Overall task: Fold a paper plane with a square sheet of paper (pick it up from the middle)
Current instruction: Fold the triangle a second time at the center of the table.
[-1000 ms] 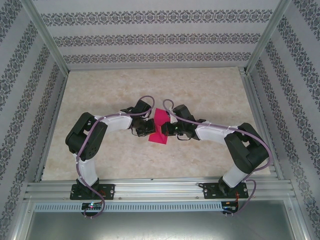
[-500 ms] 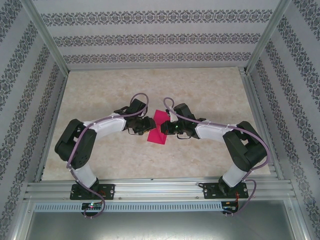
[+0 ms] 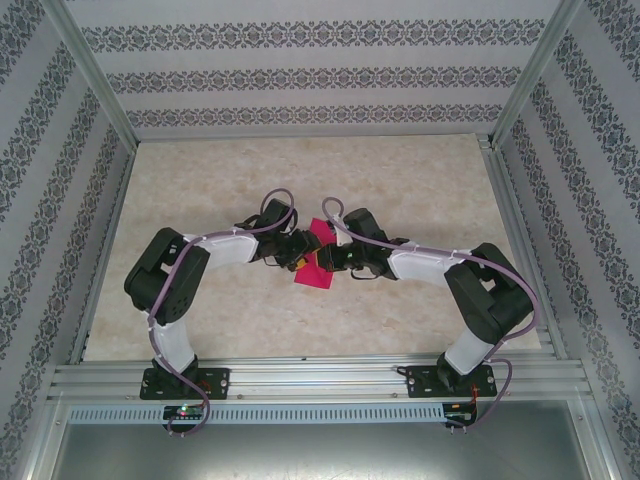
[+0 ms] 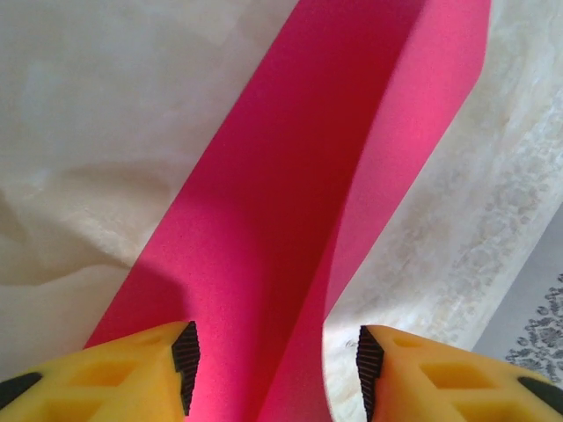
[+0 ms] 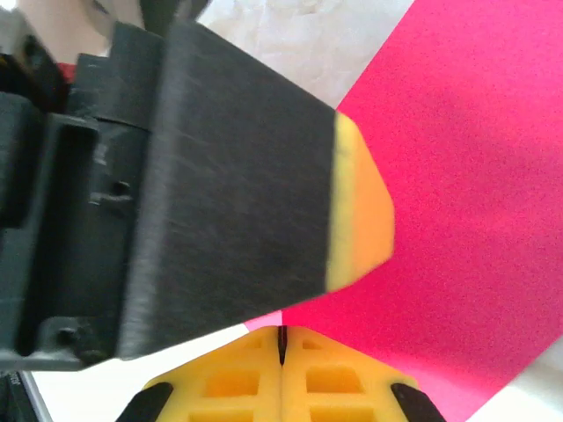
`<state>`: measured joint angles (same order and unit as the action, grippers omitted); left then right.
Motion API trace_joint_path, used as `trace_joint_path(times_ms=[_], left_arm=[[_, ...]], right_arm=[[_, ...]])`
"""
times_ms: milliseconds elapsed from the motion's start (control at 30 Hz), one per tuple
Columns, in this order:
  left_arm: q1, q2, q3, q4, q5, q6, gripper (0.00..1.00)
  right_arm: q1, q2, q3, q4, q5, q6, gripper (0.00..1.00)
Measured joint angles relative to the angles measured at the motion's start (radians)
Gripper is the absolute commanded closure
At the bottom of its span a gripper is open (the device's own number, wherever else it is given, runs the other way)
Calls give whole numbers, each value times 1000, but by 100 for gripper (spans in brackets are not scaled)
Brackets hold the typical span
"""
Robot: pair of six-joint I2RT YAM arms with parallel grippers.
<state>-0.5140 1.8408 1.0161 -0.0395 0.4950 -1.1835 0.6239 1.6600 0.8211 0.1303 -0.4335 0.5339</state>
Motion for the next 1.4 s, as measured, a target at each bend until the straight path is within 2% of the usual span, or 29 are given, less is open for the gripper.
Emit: trace_joint_path(times_ms=[367, 533, 967, 1133, 1400], left_arm=[[29, 2, 25, -24, 10, -28, 88], [35, 2, 51, -40, 14, -20, 100], [39, 5, 66, -73, 29, -13, 100], [39, 7, 69, -77, 33, -9, 100], [39, 11, 71, -80, 37, -3, 100]], right_arm=[[35, -29, -35, 24, 55, -105, 77], [50, -61, -54, 31, 82, -162, 69], [113, -272, -233, 138, 274, -300, 54], [180, -256, -214, 134, 334, -360, 51], [254, -144, -101, 99, 401, -417, 48]])
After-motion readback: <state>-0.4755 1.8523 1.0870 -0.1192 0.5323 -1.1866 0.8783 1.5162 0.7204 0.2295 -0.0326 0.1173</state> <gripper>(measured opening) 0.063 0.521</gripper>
